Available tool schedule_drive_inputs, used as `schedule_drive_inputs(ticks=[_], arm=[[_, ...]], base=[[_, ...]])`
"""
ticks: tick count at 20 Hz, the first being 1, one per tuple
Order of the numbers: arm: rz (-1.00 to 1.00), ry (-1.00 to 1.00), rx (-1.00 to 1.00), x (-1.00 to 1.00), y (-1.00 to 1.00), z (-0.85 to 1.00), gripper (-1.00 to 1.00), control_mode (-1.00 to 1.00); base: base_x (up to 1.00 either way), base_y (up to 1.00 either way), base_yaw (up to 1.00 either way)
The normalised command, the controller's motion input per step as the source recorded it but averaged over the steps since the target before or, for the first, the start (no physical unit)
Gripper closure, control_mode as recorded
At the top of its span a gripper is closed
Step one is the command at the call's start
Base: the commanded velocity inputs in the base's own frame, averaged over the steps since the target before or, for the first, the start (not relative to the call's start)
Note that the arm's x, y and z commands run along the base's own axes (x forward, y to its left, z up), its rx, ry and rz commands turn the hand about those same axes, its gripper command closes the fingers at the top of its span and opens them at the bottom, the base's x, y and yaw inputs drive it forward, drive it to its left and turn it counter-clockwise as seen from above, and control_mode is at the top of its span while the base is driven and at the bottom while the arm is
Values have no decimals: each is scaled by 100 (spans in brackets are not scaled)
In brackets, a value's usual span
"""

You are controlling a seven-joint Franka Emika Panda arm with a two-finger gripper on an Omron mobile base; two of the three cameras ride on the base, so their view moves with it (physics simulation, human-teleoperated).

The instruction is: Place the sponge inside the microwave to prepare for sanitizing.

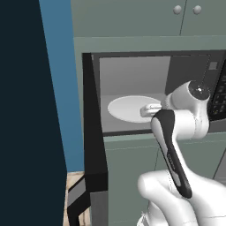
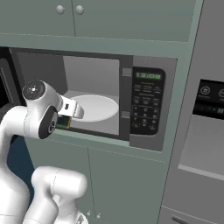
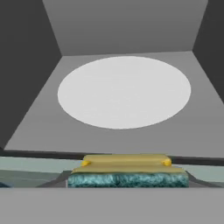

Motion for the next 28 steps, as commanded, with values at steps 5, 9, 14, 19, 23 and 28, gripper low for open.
schedule_drive_inputs(ticks=[5, 9, 14, 19, 23, 28], arm=[[6, 0, -4, 49, 0, 7, 100, -100], [6, 0, -8, 47, 0, 8, 100, -100], [8, -4, -8, 40, 1, -2, 100, -100], [6, -3, -5, 37, 0, -12, 100, -100], [4, -7, -2, 41, 1, -15, 100, -100], [2, 0, 0, 41, 0, -15, 100, -100]], base=[[0, 0, 0], [0, 0, 0], [0, 0, 0], [0, 0, 0], [0, 0, 0], [0, 0, 0]])
